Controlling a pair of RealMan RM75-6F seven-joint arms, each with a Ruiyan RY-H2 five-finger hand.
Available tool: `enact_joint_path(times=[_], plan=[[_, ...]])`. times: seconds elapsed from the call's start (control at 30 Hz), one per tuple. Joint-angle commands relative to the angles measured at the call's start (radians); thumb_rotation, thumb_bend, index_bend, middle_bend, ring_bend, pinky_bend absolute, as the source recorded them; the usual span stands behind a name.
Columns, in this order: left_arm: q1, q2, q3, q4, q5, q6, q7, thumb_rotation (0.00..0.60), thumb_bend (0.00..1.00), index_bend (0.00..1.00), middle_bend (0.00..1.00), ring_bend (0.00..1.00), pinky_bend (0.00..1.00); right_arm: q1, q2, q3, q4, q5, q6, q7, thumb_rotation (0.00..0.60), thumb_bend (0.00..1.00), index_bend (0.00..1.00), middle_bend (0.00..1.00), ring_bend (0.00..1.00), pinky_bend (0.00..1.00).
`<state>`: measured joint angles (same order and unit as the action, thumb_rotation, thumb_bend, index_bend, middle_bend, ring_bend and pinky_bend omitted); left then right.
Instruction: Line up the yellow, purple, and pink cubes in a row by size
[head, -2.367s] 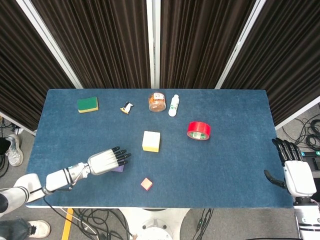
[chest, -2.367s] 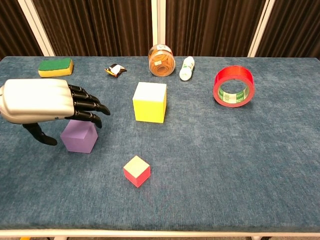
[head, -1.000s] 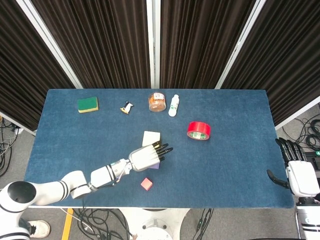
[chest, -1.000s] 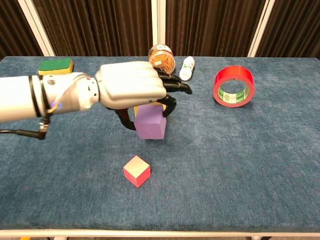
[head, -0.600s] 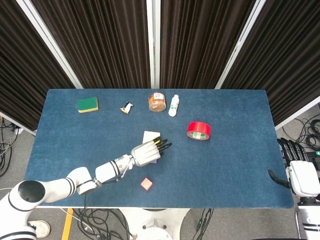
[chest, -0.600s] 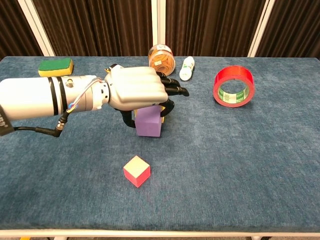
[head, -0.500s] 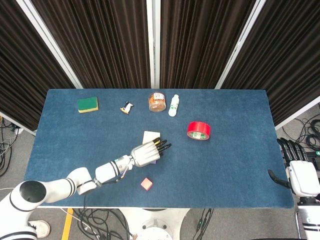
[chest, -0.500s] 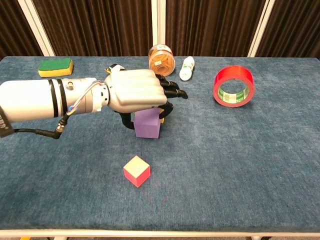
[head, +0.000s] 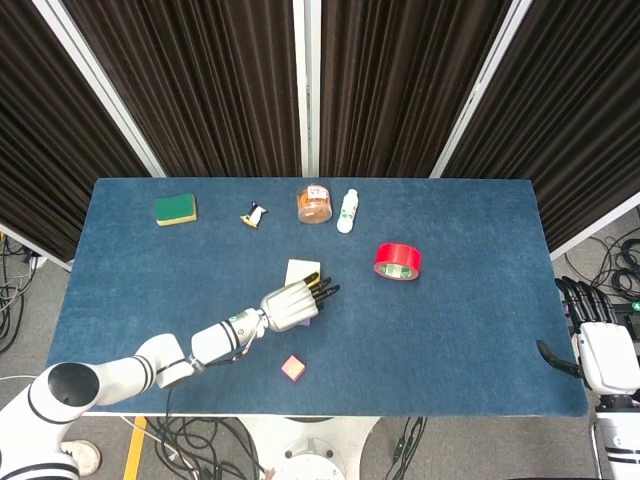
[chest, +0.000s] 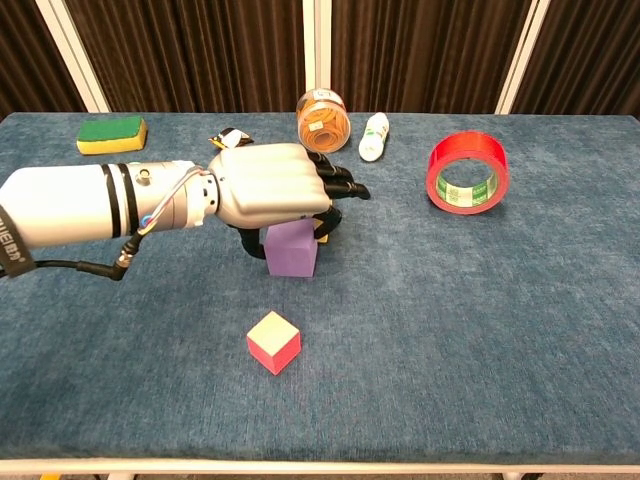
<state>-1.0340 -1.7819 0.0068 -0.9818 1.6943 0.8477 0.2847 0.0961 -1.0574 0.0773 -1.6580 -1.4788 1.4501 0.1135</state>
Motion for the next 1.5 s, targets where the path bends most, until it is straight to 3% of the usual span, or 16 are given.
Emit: enact_joint_path(times=[0.03, 0.4, 0.8, 1.13, 1.3, 1.5], plan=[[0.000, -0.003, 0.004, 0.005, 0.001, 0.006, -0.003, 0.600, 0.23, 0.50, 0.15, 0.11, 0.21, 0.000, 0.001, 0.001, -0.001, 0.002, -0.001, -0.001, 0.600, 0.16, 0.00, 0.05, 0.00, 0.00], [0.013, -0.002, 0.007, -0.008, 0.003, 0.046, 0.025, 0.600, 0.20, 0.46, 0.14, 0.11, 0.21, 0.000, 0.001, 0.000, -0.003, -0.002, -0.002, -0.002, 0.600, 0.16, 0.00, 0.05, 0.00, 0.00], [0.020, 0.010, 0.010, -0.027, 0.000, 0.062, 0.042, 0.600, 0.16, 0.34, 0.12, 0.10, 0.21, -0.007, 0.005, -0.002, -0.004, -0.003, 0.007, 0.001, 0.600, 0.17, 0.00, 0.05, 0.00, 0.00], [0.089, 0.145, 0.003, -0.246, -0.012, 0.181, 0.016, 0.600, 0.15, 0.31, 0.12, 0.10, 0.21, -0.015, 0.007, -0.006, -0.001, -0.016, 0.020, 0.008, 0.600, 0.17, 0.00, 0.05, 0.00, 0.00], [0.083, 0.110, -0.025, -0.278, -0.047, 0.156, -0.027, 0.600, 0.13, 0.28, 0.12, 0.10, 0.21, -0.016, 0.007, -0.007, -0.003, -0.019, 0.023, 0.005, 0.600, 0.17, 0.00, 0.05, 0.00, 0.00], [0.051, 0.016, -0.058, -0.200, -0.070, 0.114, -0.040, 0.600, 0.07, 0.23, 0.09, 0.10, 0.21, -0.018, 0.010, -0.005, -0.007, -0.014, 0.023, 0.001, 0.600, 0.17, 0.00, 0.05, 0.00, 0.00]])
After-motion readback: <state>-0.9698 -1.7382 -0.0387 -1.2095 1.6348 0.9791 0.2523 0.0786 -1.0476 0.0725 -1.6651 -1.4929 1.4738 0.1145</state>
